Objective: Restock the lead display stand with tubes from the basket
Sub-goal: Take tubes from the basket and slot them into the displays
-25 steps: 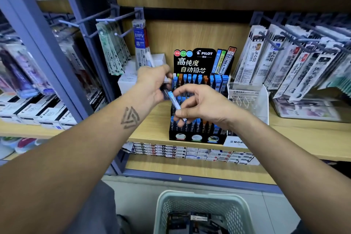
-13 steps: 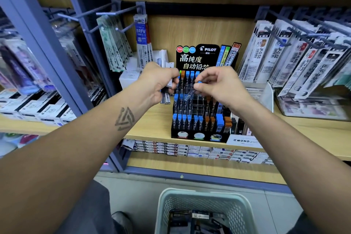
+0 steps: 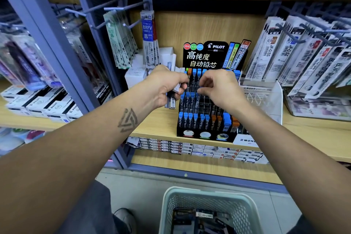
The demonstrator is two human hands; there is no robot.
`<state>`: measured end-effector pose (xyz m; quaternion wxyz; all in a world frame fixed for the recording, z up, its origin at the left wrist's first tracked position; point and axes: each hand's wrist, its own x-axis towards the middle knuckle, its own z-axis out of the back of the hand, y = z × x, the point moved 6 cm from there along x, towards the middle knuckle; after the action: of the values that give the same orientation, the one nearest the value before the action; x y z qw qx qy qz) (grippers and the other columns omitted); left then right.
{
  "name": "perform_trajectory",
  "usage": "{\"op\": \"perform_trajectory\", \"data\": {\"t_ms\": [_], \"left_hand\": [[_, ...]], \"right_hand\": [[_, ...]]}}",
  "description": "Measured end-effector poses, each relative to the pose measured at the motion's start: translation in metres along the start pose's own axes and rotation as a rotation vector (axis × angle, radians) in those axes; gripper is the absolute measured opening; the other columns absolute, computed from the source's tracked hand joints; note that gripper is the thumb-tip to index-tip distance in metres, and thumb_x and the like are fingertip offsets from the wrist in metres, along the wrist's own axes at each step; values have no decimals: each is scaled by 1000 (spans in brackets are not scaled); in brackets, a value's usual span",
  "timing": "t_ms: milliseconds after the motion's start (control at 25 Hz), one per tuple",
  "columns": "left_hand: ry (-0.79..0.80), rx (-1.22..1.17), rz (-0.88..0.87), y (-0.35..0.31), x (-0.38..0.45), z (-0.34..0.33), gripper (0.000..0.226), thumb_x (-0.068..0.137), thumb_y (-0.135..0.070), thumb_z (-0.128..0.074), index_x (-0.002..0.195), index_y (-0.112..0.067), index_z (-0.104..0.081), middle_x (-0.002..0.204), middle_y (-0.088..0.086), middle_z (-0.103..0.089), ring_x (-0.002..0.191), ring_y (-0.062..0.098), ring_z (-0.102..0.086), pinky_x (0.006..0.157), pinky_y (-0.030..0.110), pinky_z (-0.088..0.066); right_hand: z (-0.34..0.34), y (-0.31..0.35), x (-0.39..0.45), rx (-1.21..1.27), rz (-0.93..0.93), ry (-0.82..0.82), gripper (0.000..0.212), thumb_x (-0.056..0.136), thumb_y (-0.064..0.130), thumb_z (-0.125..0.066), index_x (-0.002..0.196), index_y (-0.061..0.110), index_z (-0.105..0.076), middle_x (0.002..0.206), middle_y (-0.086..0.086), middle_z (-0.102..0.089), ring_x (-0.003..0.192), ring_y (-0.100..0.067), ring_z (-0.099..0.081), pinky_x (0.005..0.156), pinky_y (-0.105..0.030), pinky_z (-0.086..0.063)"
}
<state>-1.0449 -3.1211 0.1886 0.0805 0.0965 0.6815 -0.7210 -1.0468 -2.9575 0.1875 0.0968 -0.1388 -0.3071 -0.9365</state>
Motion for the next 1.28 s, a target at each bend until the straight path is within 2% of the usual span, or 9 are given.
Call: {"op": "perform_trajectory", "data": {"t_ms": [120, 320, 400, 520, 600, 720, 840, 1080, 1280], "left_hand": [[0, 1, -1, 0, 0, 0, 19, 87, 7, -64, 80, -3, -49, 52, 10, -55, 39, 15, -40, 43, 23, -30], [101, 0, 28, 7, -1, -8, 18, 88, 5, -65, 78, -3, -52, 56, 11, -55, 38, 14, -40, 42, 20, -30], [222, -18, 67, 11, -4, -17, 16, 89, 3, -65, 80, -5, -55, 58, 11, -54, 38, 13, -41, 41, 18, -31], [397, -11, 100, 17, -10, -33, 13, 91, 1, -64, 83, -8, -58, 61, 10, -55, 40, 11, -43, 41, 18, -32], [440, 2, 90, 18, -13, -42, 16, 91, 2, -63, 80, -9, -60, 63, 11, -57, 41, 12, -43, 42, 18, -32], [471, -21, 88, 15, -21, -52, 3, 93, -2, -63, 96, -4, -63, 70, 15, -65, 45, 13, -48, 40, 18, -33], [457, -42, 109, 15, -20, -56, 19, 95, -5, -62, 112, 3, -61, 83, 24, -71, 45, 12, -49, 39, 18, -33], [414, -177, 149, 18, -14, -69, 11, 93, -4, -63, 99, 6, -64, 89, 27, -70, 44, 11, -43, 39, 18, -32], [294, -67, 6, 14, -13, -86, 21, 83, 9, -72, 103, 9, -71, 88, 28, -72, 42, 12, -46, 41, 20, -35]], "right_hand": [[-11, 3, -2, -126, 86, 42, 4, 87, 16, -76, 91, 17, -77, 85, 3, -69, 80, -15, -63, 79, -31, -53], [-12, 4, -4, -236, 148, 22, 11, 90, 15, -70, 97, 17, -79, 97, 4, -68, 92, -19, -63, 83, -36, -53], [2, 1, -4, 57, 3, -19, 13, 91, 13, -69, 98, 19, -78, 91, 7, -70, 84, -13, -64, 77, -29, -51], [8, 2, -12, 857, -252, 95, 10, 90, 7, -70, 96, 11, -77, 87, -6, -74, 80, -15, -68, 71, -26, -57], [7, -1, -18, 990, -307, 163, 9, 85, 3, -73, 93, 4, -76, 88, -12, -73, 81, -19, -69, 72, -28, -58], [16, -14, -22, 1019, -342, 181, 15, 81, -7, -72, 94, -1, -74, 84, -11, -73, 79, -21, -70, 72, -27, -58], [34, -33, -22, 1025, -339, 107, 19, 79, -9, -72, 96, 0, -74, 84, -10, -74, 81, -20, -70, 74, -27, -58], [58, -56, -32, 972, -309, 45, 21, 82, -14, -68, 91, 3, -75, 91, -15, -71, 90, -24, -67, 80, -27, -58], [78, -74, -46, 1037, -349, 45, 31, 81, -22, -61, 106, -5, -70, 95, -21, -74, 88, -26, -72, 83, -30, -59]]}}
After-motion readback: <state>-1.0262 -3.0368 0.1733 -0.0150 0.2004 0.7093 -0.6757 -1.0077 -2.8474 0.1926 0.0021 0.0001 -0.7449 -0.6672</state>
